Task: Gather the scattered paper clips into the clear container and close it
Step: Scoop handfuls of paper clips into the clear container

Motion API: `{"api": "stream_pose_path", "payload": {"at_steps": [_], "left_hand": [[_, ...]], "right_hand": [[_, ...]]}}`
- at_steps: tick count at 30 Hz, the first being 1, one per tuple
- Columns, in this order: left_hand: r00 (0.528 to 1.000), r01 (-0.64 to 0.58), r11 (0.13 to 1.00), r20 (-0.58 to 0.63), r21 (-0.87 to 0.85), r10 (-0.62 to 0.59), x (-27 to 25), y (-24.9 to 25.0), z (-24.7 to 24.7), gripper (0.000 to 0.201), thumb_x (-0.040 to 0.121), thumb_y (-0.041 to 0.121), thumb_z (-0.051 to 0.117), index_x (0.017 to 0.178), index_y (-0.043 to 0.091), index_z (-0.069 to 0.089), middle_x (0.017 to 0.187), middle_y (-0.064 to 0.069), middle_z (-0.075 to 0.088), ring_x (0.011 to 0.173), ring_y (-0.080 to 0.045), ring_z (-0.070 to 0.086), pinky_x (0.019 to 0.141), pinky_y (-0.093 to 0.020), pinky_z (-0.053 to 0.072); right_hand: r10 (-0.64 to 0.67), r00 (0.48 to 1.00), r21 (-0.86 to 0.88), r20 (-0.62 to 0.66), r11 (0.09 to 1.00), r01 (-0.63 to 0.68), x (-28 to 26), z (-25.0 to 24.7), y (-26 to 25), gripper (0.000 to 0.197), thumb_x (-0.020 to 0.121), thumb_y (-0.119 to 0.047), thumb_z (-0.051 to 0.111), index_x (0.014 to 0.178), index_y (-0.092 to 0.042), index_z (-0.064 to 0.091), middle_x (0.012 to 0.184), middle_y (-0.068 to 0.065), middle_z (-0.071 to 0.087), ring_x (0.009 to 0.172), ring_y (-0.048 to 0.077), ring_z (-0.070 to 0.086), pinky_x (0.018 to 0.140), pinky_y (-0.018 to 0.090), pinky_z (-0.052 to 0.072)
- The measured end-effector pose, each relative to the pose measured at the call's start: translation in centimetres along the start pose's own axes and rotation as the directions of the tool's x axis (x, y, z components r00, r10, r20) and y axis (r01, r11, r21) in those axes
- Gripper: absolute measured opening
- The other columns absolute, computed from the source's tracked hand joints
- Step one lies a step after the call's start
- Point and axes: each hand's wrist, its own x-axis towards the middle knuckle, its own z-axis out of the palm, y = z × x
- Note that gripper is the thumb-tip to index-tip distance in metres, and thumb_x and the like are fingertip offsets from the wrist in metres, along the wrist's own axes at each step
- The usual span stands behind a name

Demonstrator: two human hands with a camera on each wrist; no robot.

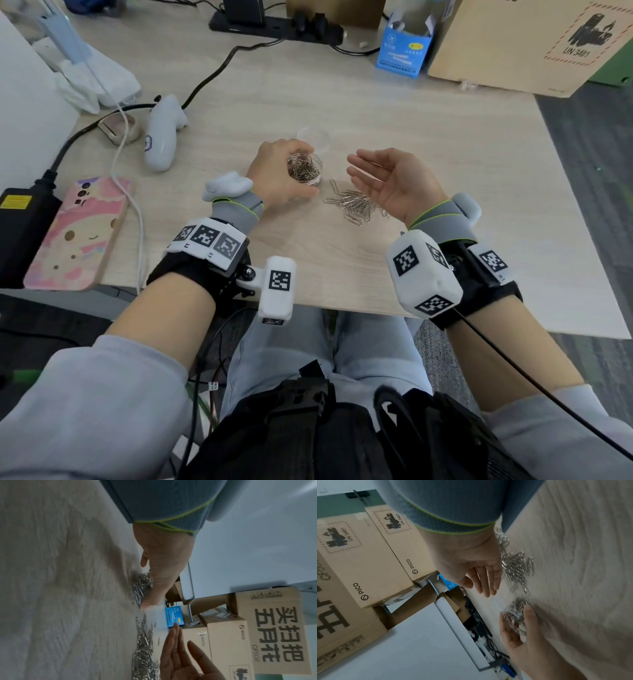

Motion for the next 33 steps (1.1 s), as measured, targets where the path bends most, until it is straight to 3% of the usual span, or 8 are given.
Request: {"api": "stream_pose_path", "payload": {"at_steps": [4, 10, 13, 18, 23, 27, 30, 33], "left_hand": [[0.999, -0.013, 0.991, -0.031, 0.133, 0.017, 0.0, 1.6, 0.1, 0.071, 0.053, 0.037, 0.075, 0.120, 0.027, 0.054, 0.125, -0.002, 0.054, 0.123, -0.028, 0.035, 0.102, -0.039, 0.036], [0.958, -0.283, 0.957, -0.057, -0.063, 0.280, 0.4, 4.6, 1.9, 0.047, 0.071, 0.021, 0.058, 0.116, 0.008, 0.059, 0.124, -0.014, 0.056, 0.119, -0.025, 0.050, 0.097, -0.022, 0.035], [0.948, -0.299, 0.954, 0.103, -0.037, 0.301, -0.1, 5.7, 4.1, 0.046, 0.084, 0.011, 0.055, 0.129, 0.003, 0.047, 0.142, -0.014, 0.042, 0.139, -0.024, 0.030, 0.108, -0.018, 0.020], [0.965, -0.162, 0.961, 0.239, 0.224, 0.107, 0.1, 5.2, 7.4, 0.059, 0.095, 0.024, 0.041, 0.144, 0.006, 0.013, 0.156, -0.015, 0.006, 0.145, -0.031, -0.004, 0.117, -0.043, 0.001], [0.979, -0.106, 0.931, 0.200, 0.348, 0.036, 0.2, 5.6, 9.7, 0.062, 0.096, 0.033, 0.034, 0.145, 0.006, 0.008, 0.157, -0.013, -0.002, 0.145, -0.025, -0.005, 0.117, -0.038, -0.004], [0.964, -0.138, 0.964, 0.253, 0.227, 0.079, 0.5, 7.0, 10.3, 0.057, 0.096, 0.023, 0.036, 0.144, 0.004, 0.010, 0.156, -0.015, 0.003, 0.145, -0.025, -0.002, 0.118, -0.037, -0.001], [0.970, -0.159, 0.978, 0.204, 0.136, 0.130, 1.1, 7.5, 9.8, 0.054, 0.095, 0.013, 0.037, 0.143, 0.002, 0.014, 0.155, -0.017, 0.008, 0.145, -0.029, 0.003, 0.116, -0.033, 0.004], [0.971, -0.183, 0.962, 0.193, 0.205, 0.143, 2.9, 7.8, 9.5, 0.052, 0.094, 0.012, 0.036, 0.142, 0.004, 0.020, 0.156, -0.014, 0.010, 0.145, -0.030, 0.004, 0.116, -0.040, 0.005]], "right_hand": [[-0.150, 0.982, -0.081, -0.116, 0.987, 0.141, -0.1, -2.0, 0.0, 0.022, 0.093, -0.009, 0.042, 0.083, -0.007, 0.061, 0.075, 0.004, 0.070, 0.069, 0.015, 0.065, 0.060, 0.019, 0.053], [-0.488, 0.811, -0.410, -0.322, 0.844, 0.345, -0.2, -5.8, -0.3, 0.019, 0.079, -0.003, 0.050, 0.077, -0.015, 0.065, 0.075, 0.000, 0.066, 0.066, 0.008, 0.056, 0.056, 0.011, 0.043], [-0.551, 0.764, -0.618, -0.335, 0.741, 0.263, -0.4, -7.5, -0.1, 0.029, 0.081, -0.006, 0.048, 0.101, -0.011, 0.069, 0.090, 0.000, 0.063, 0.079, 0.011, 0.056, 0.065, 0.011, 0.043], [-0.519, 0.842, -0.833, -0.146, 0.524, 0.178, -0.9, -8.4, 1.1, 0.037, 0.087, -0.010, 0.047, 0.121, 0.005, 0.053, 0.108, 0.013, 0.056, 0.108, 0.028, 0.053, 0.097, 0.037, 0.039], [-0.413, 0.900, -0.931, 0.141, 0.254, 0.263, -1.7, -8.0, 2.4, 0.046, 0.095, -0.010, 0.042, 0.140, -0.004, 0.038, 0.150, 0.014, 0.032, 0.143, 0.030, 0.018, 0.114, 0.033, 0.012], [-0.378, 0.904, -0.892, 0.199, 0.312, 0.327, -1.3, -7.8, 3.0, 0.050, 0.095, -0.009, 0.043, 0.143, -0.008, 0.034, 0.153, 0.009, 0.029, 0.143, 0.020, 0.022, 0.119, 0.032, 0.014], [-0.474, 0.871, -0.805, 0.130, 0.463, 0.372, -1.4, -8.2, 2.6, 0.044, 0.092, -0.007, 0.048, 0.135, -0.003, 0.046, 0.129, 0.012, 0.056, 0.111, 0.010, 0.047, 0.099, 0.021, 0.034], [-0.518, 0.855, -0.763, 0.031, 0.540, 0.355, -1.1, -8.7, 1.6, 0.056, 0.083, -0.026, 0.047, 0.133, -0.002, 0.049, 0.102, 0.005, 0.056, 0.096, 0.011, 0.048, 0.088, 0.019, 0.036]]}}
